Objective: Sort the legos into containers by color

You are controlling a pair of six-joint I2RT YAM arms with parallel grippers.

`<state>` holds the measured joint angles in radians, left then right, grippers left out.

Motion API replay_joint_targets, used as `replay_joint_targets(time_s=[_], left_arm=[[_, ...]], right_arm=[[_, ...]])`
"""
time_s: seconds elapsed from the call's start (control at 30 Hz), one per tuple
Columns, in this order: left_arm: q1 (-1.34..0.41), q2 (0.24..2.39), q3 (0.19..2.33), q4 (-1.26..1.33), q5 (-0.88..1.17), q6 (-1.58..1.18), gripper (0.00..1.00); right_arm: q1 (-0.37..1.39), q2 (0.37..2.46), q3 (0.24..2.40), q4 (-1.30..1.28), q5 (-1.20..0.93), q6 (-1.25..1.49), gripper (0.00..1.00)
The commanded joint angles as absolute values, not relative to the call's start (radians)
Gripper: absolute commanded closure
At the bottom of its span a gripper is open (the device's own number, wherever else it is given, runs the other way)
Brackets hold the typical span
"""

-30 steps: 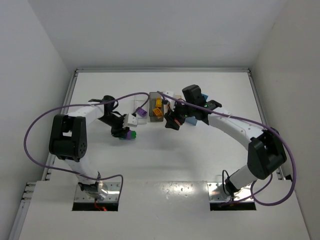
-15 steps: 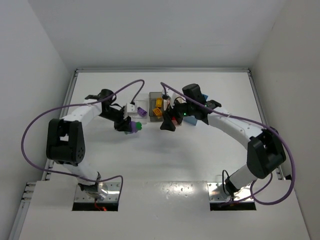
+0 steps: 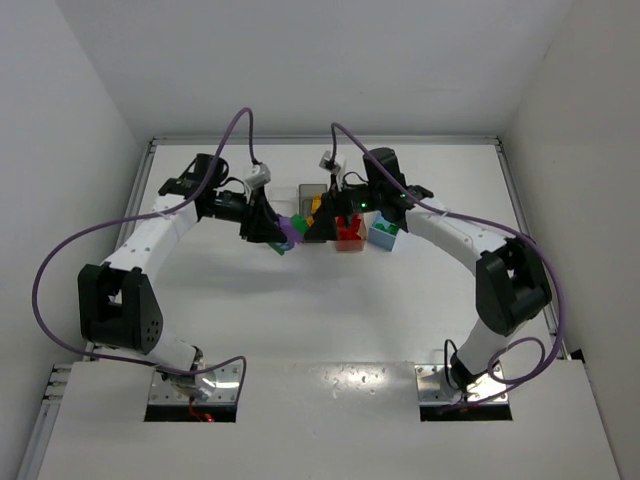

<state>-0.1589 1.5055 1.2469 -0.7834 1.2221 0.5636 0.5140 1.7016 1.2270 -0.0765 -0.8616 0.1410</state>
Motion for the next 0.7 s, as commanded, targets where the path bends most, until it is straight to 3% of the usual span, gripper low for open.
replay_joint_targets(time_s=[0.0,0.67], left_arm=[[-0.178,1.483,1.281,-0.770,1.302,0.506,0.91],[-0.227,1.516,1.313,-0.770,1.273,0.534,0.91]], right_arm=[[0.492,1.694,1.296,0.009,-0.974,0.170,0.16],[0.523,1.672,1.305,0.040,-1.085,0.207,0.17]])
